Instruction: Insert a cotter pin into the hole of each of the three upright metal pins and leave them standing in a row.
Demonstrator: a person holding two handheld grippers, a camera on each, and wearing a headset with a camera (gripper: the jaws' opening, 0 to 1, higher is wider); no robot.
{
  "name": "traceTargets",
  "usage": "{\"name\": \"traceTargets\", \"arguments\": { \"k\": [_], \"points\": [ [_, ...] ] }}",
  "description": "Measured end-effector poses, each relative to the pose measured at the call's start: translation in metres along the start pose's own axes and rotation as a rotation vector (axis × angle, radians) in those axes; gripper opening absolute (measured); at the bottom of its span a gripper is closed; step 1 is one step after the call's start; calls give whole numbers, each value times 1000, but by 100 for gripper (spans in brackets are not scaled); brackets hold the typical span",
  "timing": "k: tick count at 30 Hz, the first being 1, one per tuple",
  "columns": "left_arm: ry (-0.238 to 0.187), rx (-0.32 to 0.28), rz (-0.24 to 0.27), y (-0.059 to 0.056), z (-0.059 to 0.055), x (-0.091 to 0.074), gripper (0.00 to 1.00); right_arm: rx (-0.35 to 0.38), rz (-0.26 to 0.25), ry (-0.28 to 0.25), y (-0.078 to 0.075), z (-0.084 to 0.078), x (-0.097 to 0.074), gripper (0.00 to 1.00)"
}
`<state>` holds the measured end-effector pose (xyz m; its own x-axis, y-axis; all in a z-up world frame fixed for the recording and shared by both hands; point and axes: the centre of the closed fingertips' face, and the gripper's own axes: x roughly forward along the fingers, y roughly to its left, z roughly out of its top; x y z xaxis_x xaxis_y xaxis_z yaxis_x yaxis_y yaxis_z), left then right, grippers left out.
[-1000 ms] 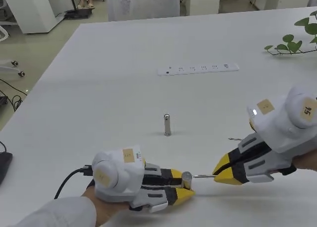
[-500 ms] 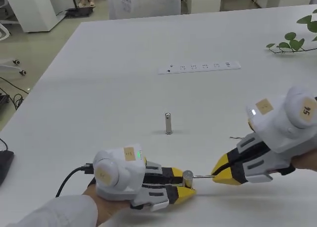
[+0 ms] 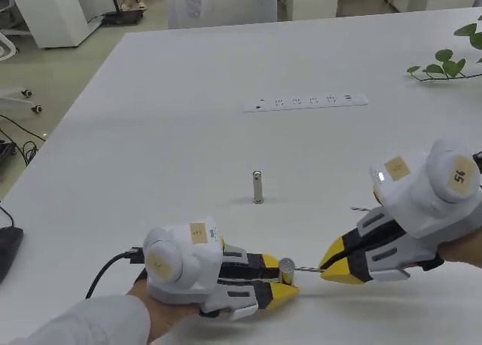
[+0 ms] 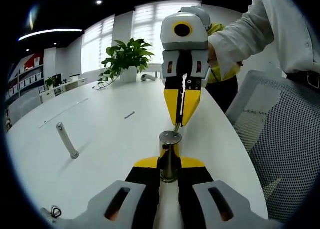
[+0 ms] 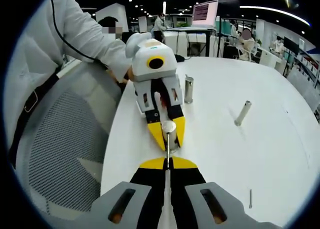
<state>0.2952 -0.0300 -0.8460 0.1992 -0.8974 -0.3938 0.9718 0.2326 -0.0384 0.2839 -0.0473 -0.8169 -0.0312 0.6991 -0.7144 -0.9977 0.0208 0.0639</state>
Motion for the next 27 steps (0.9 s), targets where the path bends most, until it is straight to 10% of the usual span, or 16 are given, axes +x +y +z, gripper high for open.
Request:
{"name": "traceTargets", "arguments": {
  "k": [27],
  "points": [
    [18,-6,42,-1,0,-2,11,-70,-20,49,0,0,1,3]
  ]
}}
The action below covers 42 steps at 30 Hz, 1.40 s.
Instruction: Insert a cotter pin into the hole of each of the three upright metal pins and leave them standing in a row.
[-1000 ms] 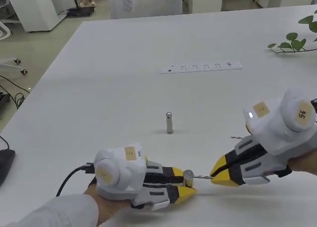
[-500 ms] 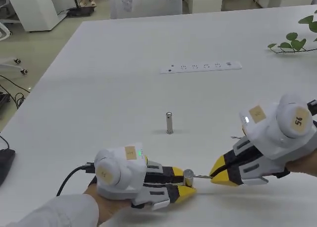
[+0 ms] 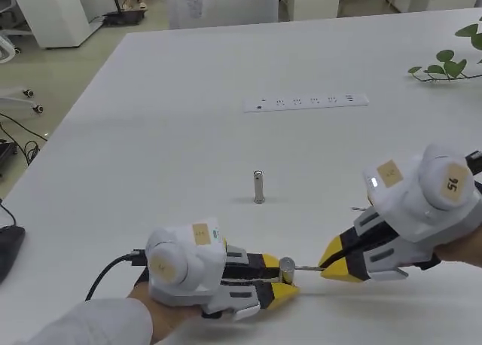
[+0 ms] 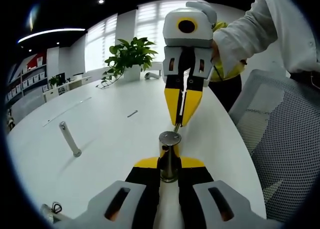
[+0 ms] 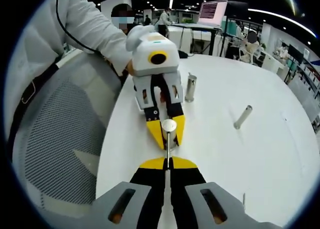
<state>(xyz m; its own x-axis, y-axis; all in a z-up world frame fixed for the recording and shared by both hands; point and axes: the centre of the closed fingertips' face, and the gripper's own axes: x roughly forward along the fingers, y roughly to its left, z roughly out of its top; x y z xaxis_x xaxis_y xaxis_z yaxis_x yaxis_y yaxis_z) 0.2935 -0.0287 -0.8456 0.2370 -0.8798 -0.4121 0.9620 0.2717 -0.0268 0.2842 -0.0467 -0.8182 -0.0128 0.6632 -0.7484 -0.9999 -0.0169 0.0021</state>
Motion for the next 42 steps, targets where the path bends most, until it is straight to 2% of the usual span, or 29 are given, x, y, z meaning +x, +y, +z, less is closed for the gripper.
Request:
{"name": "traceTargets", "arguments": {
  "k": [7,12,20,23,34,42],
  "points": [
    [3,-4,20,1,0,-1,11,23,-1,6,1,1,0,3],
    [3,-12,25,1,0,-1,11,-5,-11,19,-1,2,-1,3],
    [5,-9,29,2,0,-1,11,-11,-1,32,-1,1,0,3],
    [5,0,31,1,0,-2,10,22,14,33,0,0,1,3],
    [7,0,38,0,0,-1,11,-3,3,41,0,1,1,3],
    [10,3,39,0,0,-2,10,-28,2,68,0,1,1,3]
  ]
}}
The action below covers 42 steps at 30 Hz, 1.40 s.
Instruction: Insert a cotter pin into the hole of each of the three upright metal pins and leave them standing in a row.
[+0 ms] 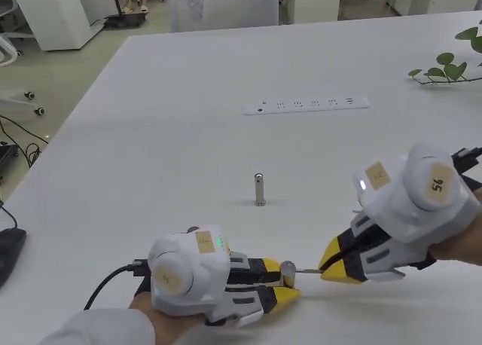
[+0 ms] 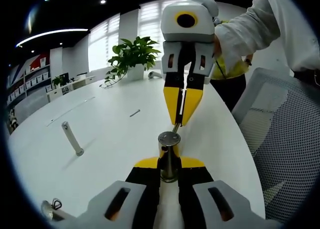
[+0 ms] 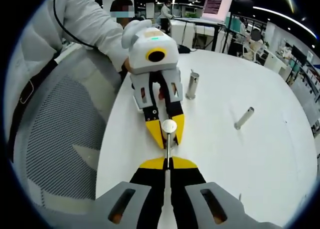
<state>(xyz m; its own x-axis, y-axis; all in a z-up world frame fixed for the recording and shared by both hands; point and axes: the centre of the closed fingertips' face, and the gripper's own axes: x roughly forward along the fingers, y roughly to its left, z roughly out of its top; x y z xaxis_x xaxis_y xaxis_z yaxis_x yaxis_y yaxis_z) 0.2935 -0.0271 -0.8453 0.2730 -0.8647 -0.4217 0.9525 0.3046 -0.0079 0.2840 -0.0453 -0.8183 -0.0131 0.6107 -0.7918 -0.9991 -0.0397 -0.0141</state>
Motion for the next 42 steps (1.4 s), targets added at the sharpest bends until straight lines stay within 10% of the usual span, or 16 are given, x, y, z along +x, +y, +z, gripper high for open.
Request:
{"name": "traceTargets", "arguments": {
  "k": [42],
  "points": [
    [-6,-7,4,1,0,1,10,21,3,11,-2,4,-1,2]
  ]
}}
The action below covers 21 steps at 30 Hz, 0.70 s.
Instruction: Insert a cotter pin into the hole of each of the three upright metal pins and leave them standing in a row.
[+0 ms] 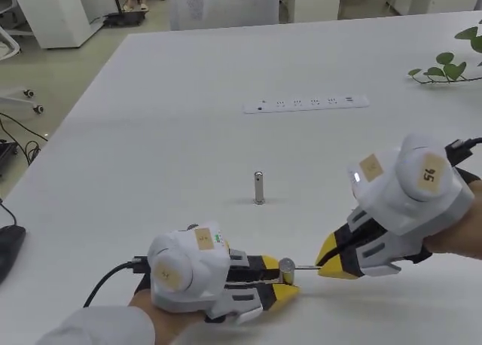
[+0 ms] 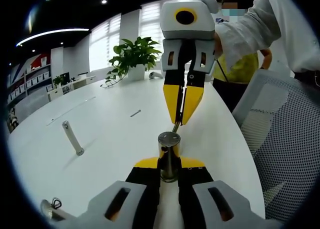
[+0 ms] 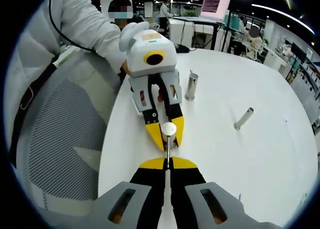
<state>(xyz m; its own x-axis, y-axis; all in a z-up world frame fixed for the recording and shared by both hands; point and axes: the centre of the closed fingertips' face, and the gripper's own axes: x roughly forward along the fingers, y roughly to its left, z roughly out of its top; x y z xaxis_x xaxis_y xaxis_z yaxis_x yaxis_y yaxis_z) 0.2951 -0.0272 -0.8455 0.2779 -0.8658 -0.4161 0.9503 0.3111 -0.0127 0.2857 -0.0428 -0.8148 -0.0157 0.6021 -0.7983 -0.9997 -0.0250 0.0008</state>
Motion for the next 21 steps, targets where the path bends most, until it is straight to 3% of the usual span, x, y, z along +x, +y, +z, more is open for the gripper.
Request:
{"name": "traceTargets", "arguments": {
  "k": [21],
  "points": [
    [-2,-2,4,2,0,1,10,-6,2,9,0,2,4,3]
  ]
}}
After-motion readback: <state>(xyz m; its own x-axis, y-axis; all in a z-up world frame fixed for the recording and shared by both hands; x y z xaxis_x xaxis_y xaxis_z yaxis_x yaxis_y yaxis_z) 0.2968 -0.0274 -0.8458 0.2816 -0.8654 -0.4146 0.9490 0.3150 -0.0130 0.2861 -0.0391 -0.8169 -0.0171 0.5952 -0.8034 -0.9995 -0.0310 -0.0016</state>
